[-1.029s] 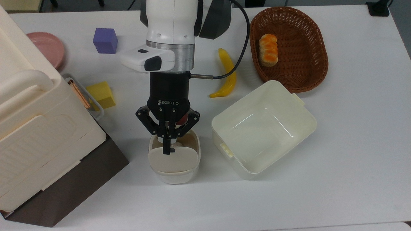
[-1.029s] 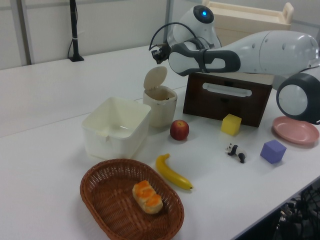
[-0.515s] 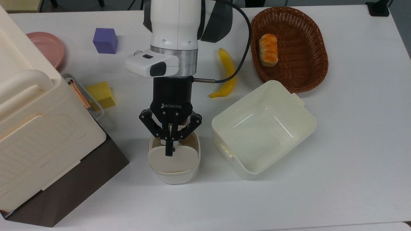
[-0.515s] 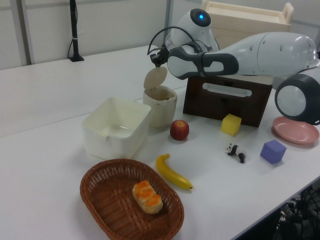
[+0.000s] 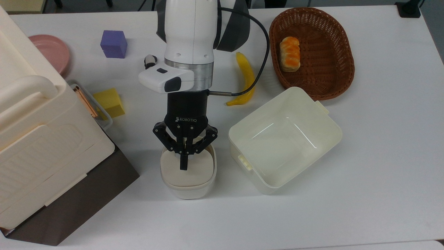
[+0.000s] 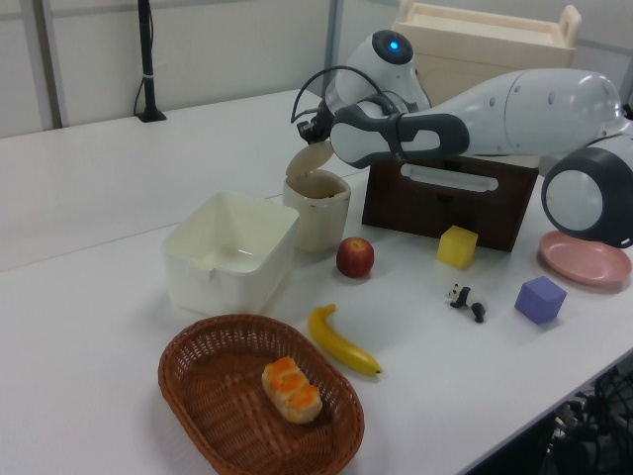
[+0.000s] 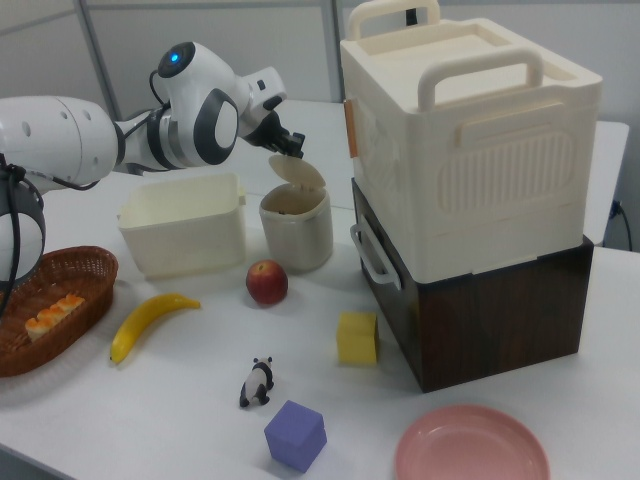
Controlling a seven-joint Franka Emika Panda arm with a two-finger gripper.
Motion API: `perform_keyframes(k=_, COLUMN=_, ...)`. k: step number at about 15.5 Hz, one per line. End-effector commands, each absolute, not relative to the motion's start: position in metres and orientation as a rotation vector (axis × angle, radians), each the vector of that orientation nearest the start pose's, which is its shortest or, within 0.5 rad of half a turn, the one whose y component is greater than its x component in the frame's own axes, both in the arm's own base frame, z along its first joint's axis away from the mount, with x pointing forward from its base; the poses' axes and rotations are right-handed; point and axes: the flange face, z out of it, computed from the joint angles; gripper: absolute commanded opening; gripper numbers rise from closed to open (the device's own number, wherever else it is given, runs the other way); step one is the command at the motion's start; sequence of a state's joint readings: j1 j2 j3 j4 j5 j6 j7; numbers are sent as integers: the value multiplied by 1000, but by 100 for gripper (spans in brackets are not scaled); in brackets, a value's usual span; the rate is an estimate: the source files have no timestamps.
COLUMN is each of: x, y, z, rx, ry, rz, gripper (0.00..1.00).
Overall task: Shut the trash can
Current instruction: 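Press the lid flat onto the trash can rim with the gripper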
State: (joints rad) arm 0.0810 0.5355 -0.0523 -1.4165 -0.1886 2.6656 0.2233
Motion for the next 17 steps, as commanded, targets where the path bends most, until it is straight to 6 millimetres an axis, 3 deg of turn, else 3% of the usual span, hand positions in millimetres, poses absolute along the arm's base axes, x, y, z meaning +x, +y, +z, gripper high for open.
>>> perform_keyframes(k=1, x=746, y=39, z=466, rx=-3022, ry=46, rz=-1130, gripper=0)
perform_keyframes(k=9, x=732, y=32, z=463, rx=-3050, ry=70, rz=-1070, gripper=0)
perform_keyframes(k=17, x=722, y=22, z=433, rx=-3111, ry=90, rz=-935, gripper=0)
